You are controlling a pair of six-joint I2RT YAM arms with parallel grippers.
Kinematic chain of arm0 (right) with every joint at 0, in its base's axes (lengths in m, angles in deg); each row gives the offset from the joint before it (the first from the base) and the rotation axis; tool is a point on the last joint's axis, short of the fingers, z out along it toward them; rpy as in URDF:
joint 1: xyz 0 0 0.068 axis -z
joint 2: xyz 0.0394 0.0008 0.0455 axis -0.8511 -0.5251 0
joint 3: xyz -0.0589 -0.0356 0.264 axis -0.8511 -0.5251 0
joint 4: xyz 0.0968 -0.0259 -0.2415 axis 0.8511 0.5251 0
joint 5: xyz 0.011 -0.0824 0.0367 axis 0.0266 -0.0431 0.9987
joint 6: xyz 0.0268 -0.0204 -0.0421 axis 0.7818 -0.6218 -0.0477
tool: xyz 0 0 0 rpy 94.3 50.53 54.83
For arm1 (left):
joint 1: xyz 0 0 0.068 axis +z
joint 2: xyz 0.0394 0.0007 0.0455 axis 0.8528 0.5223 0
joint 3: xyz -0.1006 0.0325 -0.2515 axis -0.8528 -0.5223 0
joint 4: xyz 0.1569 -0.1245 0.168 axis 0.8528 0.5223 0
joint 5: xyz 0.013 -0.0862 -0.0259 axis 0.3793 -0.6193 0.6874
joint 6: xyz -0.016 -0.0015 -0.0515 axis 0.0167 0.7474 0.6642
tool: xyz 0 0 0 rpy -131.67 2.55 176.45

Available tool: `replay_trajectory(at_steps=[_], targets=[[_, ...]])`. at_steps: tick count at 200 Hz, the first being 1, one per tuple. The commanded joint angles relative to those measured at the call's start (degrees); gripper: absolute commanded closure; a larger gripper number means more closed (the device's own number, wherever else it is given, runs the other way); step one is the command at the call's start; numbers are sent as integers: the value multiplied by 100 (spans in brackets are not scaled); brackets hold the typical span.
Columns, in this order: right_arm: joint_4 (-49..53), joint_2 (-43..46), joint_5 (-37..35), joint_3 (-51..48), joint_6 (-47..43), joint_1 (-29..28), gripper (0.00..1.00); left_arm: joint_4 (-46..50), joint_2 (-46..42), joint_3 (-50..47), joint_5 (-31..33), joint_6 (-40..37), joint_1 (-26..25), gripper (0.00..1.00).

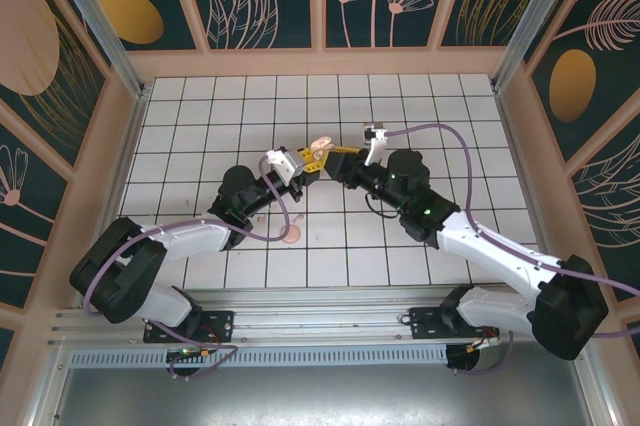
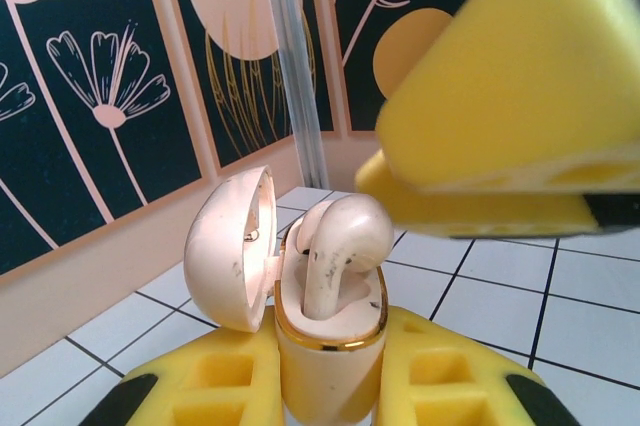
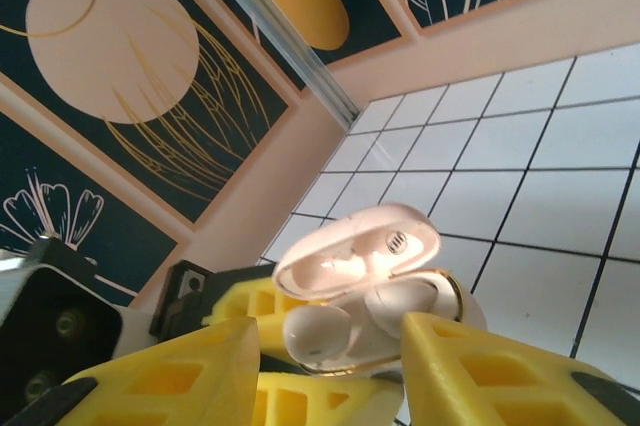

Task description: Insert wireless bluetooth earbuds into charging case

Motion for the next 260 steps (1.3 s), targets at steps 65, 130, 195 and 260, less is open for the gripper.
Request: replay_trajectory(at_steps=[65,130,195,260], targets=[[504,-19,730,811,-66,266,74,-280,-158,91,-108,-33,-45,89],[531,-330,995,925,-31,275,81,-245,-153,132,-124,-43,-42,89],[628,-534,1000,853,-5,275,84,-245,-163,156,-126,-34,-45,89],[967,-625,732,799,-114,259,87,-219,-221,160,-126,-66,-44,89]])
